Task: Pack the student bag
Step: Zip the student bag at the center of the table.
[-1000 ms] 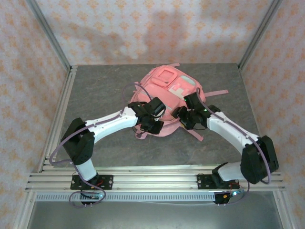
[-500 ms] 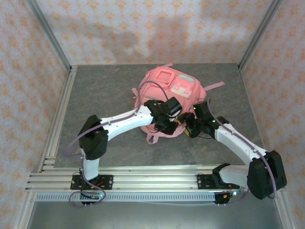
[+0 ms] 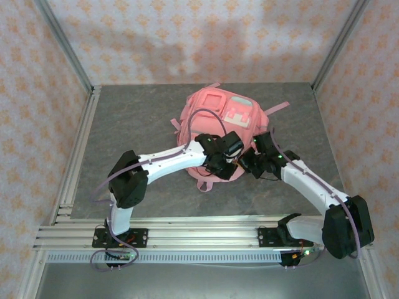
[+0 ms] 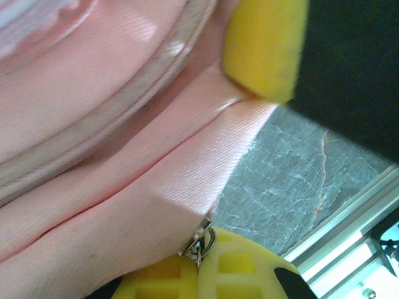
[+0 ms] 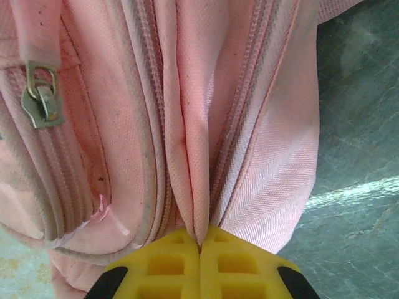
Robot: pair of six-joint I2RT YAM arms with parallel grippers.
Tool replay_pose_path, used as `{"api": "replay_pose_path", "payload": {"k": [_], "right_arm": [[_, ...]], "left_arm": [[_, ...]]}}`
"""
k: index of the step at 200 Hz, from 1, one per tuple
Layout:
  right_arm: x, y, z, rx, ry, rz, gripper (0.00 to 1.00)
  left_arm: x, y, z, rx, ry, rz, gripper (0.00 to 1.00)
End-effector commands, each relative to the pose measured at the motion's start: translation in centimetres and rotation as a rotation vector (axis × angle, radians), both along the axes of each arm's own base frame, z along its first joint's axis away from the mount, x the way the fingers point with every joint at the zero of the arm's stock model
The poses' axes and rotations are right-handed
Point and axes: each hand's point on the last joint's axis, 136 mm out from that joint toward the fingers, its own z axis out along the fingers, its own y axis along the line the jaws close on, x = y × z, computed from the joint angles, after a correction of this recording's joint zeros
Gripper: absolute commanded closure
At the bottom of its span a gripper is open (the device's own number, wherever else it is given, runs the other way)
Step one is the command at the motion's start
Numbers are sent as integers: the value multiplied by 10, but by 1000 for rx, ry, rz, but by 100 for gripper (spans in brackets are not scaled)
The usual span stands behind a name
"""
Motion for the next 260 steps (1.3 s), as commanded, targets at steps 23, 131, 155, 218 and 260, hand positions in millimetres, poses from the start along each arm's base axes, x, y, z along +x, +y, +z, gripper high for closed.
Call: {"api": "replay_pose_path", "payload": {"k": [23,131,155,218,260], "right_arm": [[4,-31,0,-187,-10,14,100],[9,-51,0,-277,8,23,100],[12,-52,-2,-278,7,17,100],[49,-30,-14,-240,23,73,100],[94,-3,-9,-166,19,83,100]], "left_arm": [[5,39,17,20,-41,58,100],[1,118,-3,116,-21,148,100],[-2,130,-7,140,-22,149,100],[-32,116,-24,111,35,95,100],[-50,77,-24,115,25,-36,100]]}}
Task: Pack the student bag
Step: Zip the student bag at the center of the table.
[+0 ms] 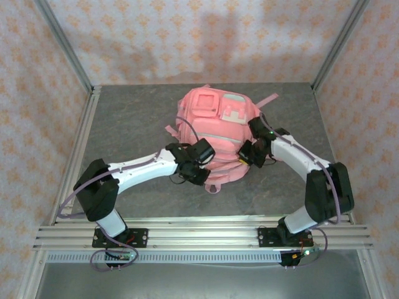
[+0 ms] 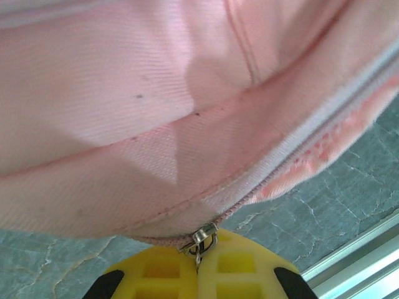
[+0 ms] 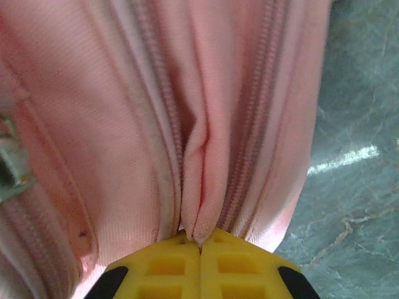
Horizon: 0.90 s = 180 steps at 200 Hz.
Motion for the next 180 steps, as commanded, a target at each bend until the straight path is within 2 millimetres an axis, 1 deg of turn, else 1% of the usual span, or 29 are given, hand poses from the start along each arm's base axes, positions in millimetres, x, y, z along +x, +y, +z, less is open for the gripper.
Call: {"api": "replay_pose_path", "payload": {"k": [1,13,23,37,56,62,73,79,96,107,139,161,171,180], "right_arm": [[61,12,15,33,-157,-24,100],[71,21,20,68,-168,-19,100],[78,24,23,78,-174,-19,99],[81,24,28,73,-177,-11,86],[73,20,35,59,-177,-3,64],[69,18,38,53,-179,-3,59],[59,13,43,44,-184,-7,54],[54,10,46,38,-188,-8,52],[35,1,51,27,-186,-21,51],[24,1,52,51,-184,-27,51],[-1,28,57,275,-175,-5,51],[-13,38,54,323,-154,23,40],[-15,42,52,331,-151,31,36],[-15,45,49,340,-143,27,35]], "left_arm": [[-28,-13,-2,43,68,-90,100],[-29,-26,3,30,62,-121,100],[-28,-36,8,21,52,-141,100],[-26,-47,12,17,46,-159,100],[-18,-53,14,27,25,-159,100],[-15,-54,15,30,20,-157,100],[-12,-56,17,31,10,-153,100],[-10,-57,18,28,7,-148,100],[-5,-60,23,9,-12,-135,100],[-2,-62,27,-6,-24,-131,100],[4,-64,28,-14,-18,-127,100],[7,-66,30,-21,-16,-127,100],[8,-67,30,-22,-16,-127,100],[9,-68,31,-27,-17,-127,100]]}}
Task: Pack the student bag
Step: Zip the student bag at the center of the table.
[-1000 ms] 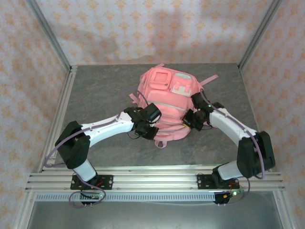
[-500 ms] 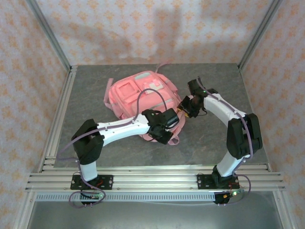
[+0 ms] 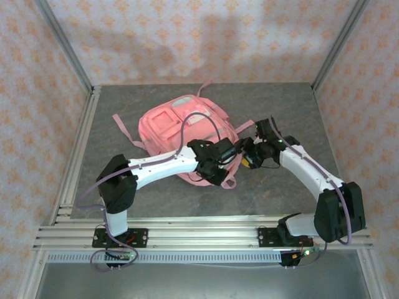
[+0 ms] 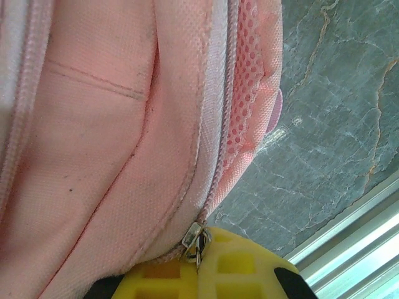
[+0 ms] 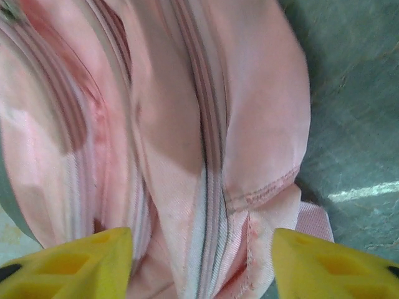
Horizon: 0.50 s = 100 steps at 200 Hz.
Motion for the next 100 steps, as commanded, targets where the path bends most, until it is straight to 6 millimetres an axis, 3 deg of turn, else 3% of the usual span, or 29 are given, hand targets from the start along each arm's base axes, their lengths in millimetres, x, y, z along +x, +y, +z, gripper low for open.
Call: {"api": "replay_pose_path", "payload": {"k": [1,31,65,78,100], "right_arm": [[0,18,7,86,-15,24,35],[10,34,-3,146,9,-11,42],[14,46,-20,128,54,9,74],[12,44,-27,103,73,18,79],[5,35,-36,35,88,36,98]], "left_arm": [[4,-11,13,-39,-11,-36,100],[4,-14,16,-55,-14,-34,100],[6,-13,17,-54,-21,-25,100],[6,-11,15,-49,-21,-16,100],[6,-6,13,-42,-22,4,100]]}}
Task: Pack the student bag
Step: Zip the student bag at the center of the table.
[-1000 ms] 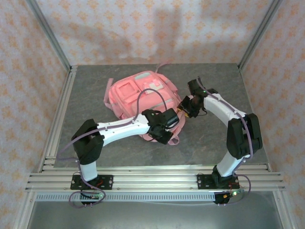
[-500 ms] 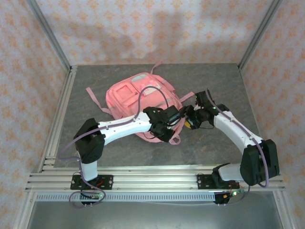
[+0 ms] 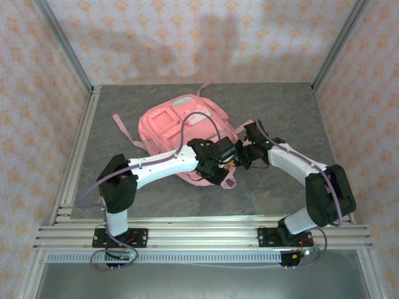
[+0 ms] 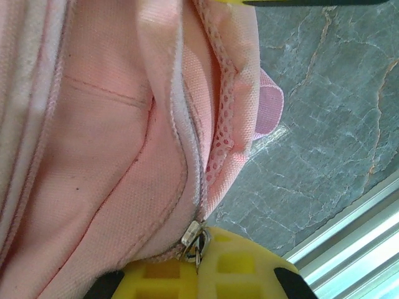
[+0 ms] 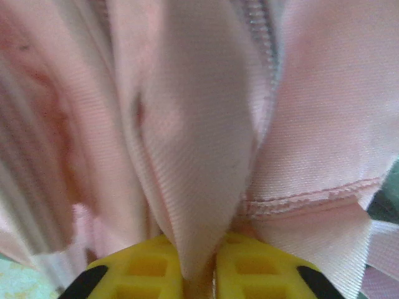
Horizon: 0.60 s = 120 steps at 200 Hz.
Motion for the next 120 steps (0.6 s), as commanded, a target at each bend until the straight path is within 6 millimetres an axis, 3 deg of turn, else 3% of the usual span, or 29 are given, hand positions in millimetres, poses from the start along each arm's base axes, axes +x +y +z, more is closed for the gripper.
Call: {"api": "replay_pose_path", "payload": {"k": [1,71,120], "right_arm": [[-2,-3,-4,-52,-5,31,98],[4,-41,-5,-123,-2,-39,100],[13,-54,-1,-144,-14,-58,100]], "left_arm": [[5,-7,11,-44,-26,-2,100],[3,34,1,12,-25,63,100],[-5,68,-10,44,-7,116,100]]}}
